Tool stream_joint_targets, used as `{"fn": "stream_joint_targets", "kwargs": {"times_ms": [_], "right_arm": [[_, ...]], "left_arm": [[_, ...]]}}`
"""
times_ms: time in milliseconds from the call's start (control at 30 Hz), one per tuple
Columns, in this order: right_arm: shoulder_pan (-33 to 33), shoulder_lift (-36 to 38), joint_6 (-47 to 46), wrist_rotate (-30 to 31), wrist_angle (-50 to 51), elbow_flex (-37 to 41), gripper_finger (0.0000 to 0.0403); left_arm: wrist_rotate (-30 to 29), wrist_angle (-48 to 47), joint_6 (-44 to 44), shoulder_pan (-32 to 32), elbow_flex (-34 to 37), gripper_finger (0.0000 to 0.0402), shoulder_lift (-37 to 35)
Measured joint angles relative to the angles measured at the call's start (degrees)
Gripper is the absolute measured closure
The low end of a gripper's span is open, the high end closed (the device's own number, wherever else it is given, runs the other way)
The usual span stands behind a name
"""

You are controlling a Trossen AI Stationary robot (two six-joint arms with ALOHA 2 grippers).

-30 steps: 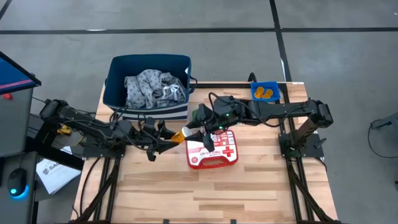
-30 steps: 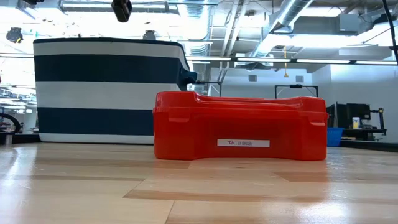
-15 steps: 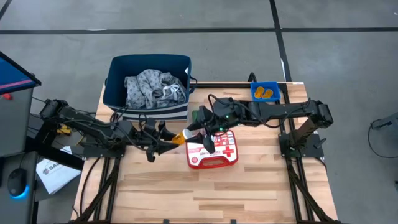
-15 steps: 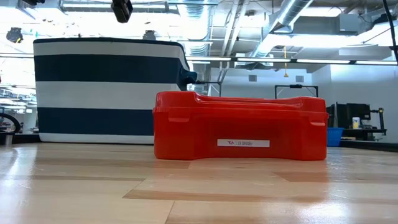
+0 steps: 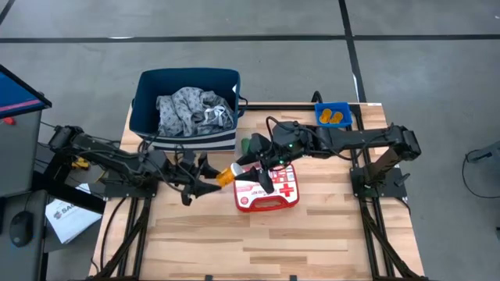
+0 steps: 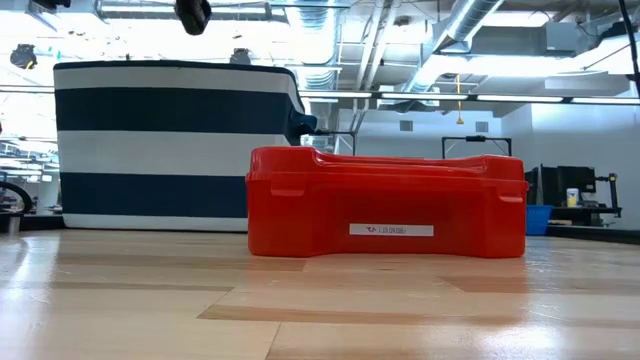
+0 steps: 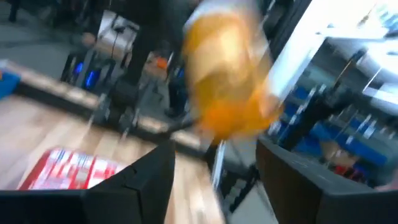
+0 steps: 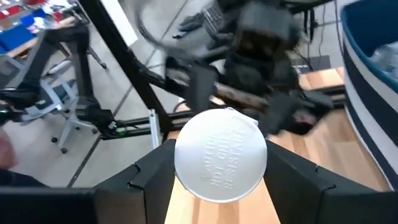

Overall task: Pick & place medical supplies in basket/bin
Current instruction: Put the orange pill bottle into the blue bin

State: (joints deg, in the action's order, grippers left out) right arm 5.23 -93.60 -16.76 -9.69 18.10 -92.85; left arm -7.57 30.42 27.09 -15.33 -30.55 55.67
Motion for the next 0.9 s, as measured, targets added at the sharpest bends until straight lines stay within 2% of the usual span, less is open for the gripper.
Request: {"fn": "stream_joint_targets", "kwargs": {"times_ms": [167, 367, 700, 900], "right_arm": [[0.1, 0.3, 0.0, -0.1, 0.6, -0.1, 0.019], [-1.9, 2.0, 0.6, 0.4, 9.0, 0.0, 0.019], [-9.4, 6.2, 3.9, 3.7, 38.3, 0.2, 0.019], [-16.0, 7.5, 5.3, 7.1, 49.3, 0.2, 0.019]], "left_arm": [[0.8, -8.1, 1.3, -0.7, 0.0, 0.0159, -2.0], [2.3, -19.8, 1.9, -3.0, 0.0, 0.0159, -4.4], [2.6, -28.2, 3.4, -4.8, -0.1, 0.0168, -7.7], [2.4, -29.4, 3.4, -4.8, -0.2, 0.0169, -8.1]]}}
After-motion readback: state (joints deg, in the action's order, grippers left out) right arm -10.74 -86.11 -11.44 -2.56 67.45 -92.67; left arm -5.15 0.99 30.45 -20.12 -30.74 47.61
